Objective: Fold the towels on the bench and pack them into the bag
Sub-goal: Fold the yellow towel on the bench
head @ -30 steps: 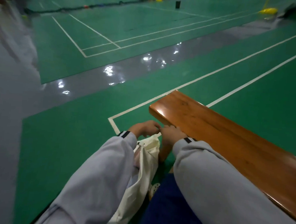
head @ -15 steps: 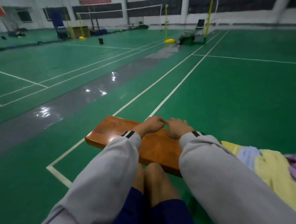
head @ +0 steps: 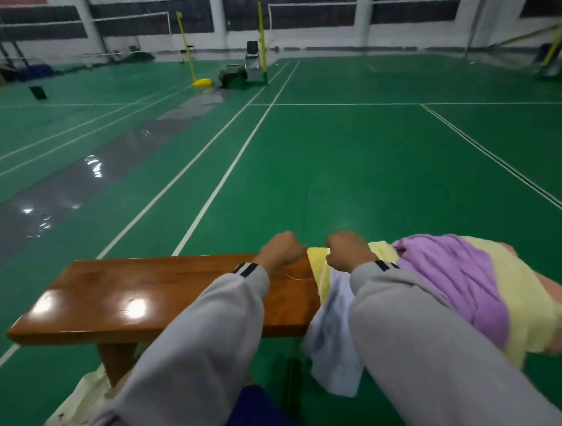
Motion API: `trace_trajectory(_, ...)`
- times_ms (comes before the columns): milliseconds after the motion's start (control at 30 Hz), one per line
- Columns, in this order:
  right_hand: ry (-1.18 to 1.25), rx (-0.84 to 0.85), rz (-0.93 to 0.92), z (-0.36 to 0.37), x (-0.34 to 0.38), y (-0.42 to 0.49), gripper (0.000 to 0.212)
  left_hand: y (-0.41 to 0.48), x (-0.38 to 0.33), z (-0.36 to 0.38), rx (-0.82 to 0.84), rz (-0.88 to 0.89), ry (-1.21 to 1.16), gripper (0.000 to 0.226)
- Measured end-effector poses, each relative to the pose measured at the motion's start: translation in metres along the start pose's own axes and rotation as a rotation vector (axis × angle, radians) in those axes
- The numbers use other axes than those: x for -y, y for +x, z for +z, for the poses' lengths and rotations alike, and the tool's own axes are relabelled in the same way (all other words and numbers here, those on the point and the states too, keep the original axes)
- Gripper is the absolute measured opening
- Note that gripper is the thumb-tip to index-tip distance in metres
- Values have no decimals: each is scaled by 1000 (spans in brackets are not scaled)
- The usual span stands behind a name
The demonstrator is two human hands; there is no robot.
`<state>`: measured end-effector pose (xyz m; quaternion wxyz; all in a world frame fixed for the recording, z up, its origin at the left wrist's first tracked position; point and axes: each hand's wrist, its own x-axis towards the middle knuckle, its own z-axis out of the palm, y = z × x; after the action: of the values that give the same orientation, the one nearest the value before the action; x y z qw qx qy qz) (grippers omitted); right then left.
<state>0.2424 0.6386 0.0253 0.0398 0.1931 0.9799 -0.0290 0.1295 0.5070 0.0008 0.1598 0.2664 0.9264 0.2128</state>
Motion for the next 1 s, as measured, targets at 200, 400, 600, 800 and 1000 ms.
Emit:
trace_trajectory(200,-18,119,116,60,-46,-27,30,4,-21,69,145,-26,-65,32)
trace_trajectory(400,47,183,148,81,-47,-28,32,-3,-35,107,236,13,-35,30)
trace_trajectory(600,96,225,170,85,-35,-17,38,1,-33,101,294,20,0,44)
trace_trajectory(800,101,252,194,87,-25,-11,43,3,-17,94,319,-56,-69,29)
trace_trajectory(1000,112,180,211,85,-31,-22,37,2,-12,92,343,-95,-63,26)
